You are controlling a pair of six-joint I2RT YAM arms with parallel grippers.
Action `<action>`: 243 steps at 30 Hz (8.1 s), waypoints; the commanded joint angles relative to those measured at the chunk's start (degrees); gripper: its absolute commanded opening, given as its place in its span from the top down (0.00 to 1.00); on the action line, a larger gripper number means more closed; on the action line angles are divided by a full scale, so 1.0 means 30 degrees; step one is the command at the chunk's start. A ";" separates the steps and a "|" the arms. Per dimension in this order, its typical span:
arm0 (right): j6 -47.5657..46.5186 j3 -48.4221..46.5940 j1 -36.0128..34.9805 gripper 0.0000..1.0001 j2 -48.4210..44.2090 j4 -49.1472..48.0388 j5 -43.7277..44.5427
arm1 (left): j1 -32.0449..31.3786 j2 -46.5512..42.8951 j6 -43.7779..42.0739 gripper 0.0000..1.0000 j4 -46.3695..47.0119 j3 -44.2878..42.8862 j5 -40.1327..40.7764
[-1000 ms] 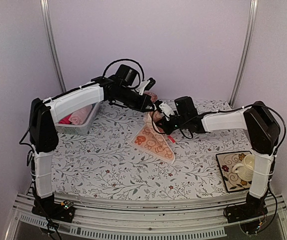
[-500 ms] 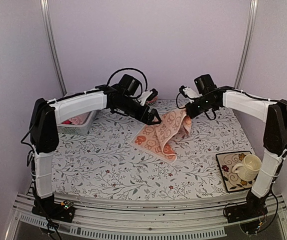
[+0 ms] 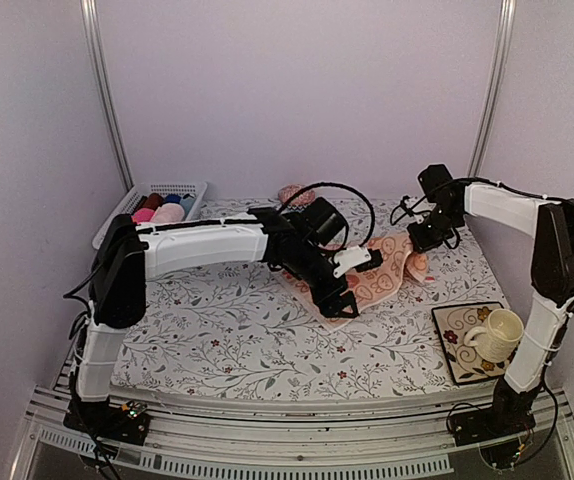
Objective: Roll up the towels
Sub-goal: Flatten out the towel at the center of the board.
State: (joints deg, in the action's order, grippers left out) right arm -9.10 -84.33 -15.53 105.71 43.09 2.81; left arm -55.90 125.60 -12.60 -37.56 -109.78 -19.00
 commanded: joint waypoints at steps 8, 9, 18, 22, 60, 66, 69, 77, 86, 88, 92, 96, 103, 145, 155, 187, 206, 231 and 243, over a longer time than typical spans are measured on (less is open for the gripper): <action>0.0470 -0.0095 0.0577 0.97 0.0392 -0.0195 -0.0182 | -0.1137 0.1468 -0.2351 0.28 -0.1447 0.2038 0.3437; 0.0484 -0.0013 0.0559 0.97 0.0363 -0.0237 -0.0216 | -0.1156 0.1552 -0.2361 0.30 -0.1428 0.2115 0.3592; 0.0574 0.0511 0.0576 0.97 -0.0105 -0.0530 -0.0439 | -0.1217 0.2233 -0.2526 0.38 -0.1042 0.2150 0.3813; 0.0546 0.0507 0.0595 0.97 -0.0193 -0.0530 -0.0438 | -0.1184 0.2637 -0.2489 0.46 -0.1044 0.1927 0.3902; 0.0457 0.0162 0.0599 0.96 0.0358 -0.0581 -0.1390 | -0.0742 0.1624 -0.3025 0.48 0.0536 0.2284 0.4270; 0.0456 -0.0055 0.0617 0.96 0.0642 -0.0488 -0.1571 | -0.0620 0.2384 -0.2932 0.48 0.0378 0.2054 0.3842; 0.0439 -0.0126 0.0593 0.96 0.0752 -0.0469 -0.1625 | -0.0499 0.2817 -0.2829 0.49 0.0128 0.1805 0.3843; 0.0434 -0.0361 0.0606 0.96 0.0994 -0.0405 -0.1898 | -0.0285 0.3266 -0.2781 0.52 0.0055 0.1849 0.3654; 0.0427 -0.0497 0.0605 0.95 0.1151 -0.0313 -0.2075 | -0.0276 0.3991 -0.2692 0.90 -0.0369 0.1334 0.3303; 0.0427 -0.0500 0.0606 0.91 0.1149 -0.0301 -0.2071 | -0.0237 0.3919 -0.2595 1.00 -0.0571 0.1390 0.3443; 0.0225 -0.0689 0.0633 0.87 0.1128 -0.0074 -0.2974 | 0.0321 0.2755 -0.2041 1.00 -0.1200 0.2137 0.3665; -0.0518 -0.1052 0.0635 0.90 0.1189 0.0507 -0.6148 | 0.1783 -0.0336 -0.0302 1.00 -0.0855 0.4372 0.2909; -0.0830 -0.0962 0.0635 0.96 0.1206 0.0738 -0.7469 | 0.3289 -0.5349 0.0928 1.00 0.1363 0.7933 0.1762; -0.7705 0.6660 -0.4865 0.40 -0.3290 -0.9249 -0.4462 | 0.9441 -0.5570 1.1002 1.00 0.8426 1.1159 0.1390; -0.8783 0.7344 -0.7041 0.43 -0.0785 -1.1705 -0.0938 | 0.9522 -0.5461 1.1026 1.00 0.9515 1.1832 0.0687; -0.7840 0.5953 -0.6714 0.98 0.1122 -1.1020 0.2783 | 0.9745 -0.6657 0.9056 1.00 1.0233 1.1662 -0.0514; -0.8773 0.3001 -0.4247 0.98 -0.5823 0.1601 -1.8432 | 0.9679 -1.4066 0.5105 1.00 0.7634 1.6001 -0.7122; -0.1794 -0.3082 -0.1900 0.59 0.4789 0.1539 -0.6152 | 0.9927 -0.6950 0.8954 1.00 0.7804 1.2572 -0.1606; 0.0518 -0.5030 -0.2934 0.54 0.4847 0.2245 -0.8007 | 0.9665 -0.6904 0.8844 1.00 0.8032 1.2735 -0.1434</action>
State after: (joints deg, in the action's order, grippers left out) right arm -12.78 -96.01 -23.94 118.87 48.66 -17.32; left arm -25.91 104.57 13.80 -14.57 -71.00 -24.32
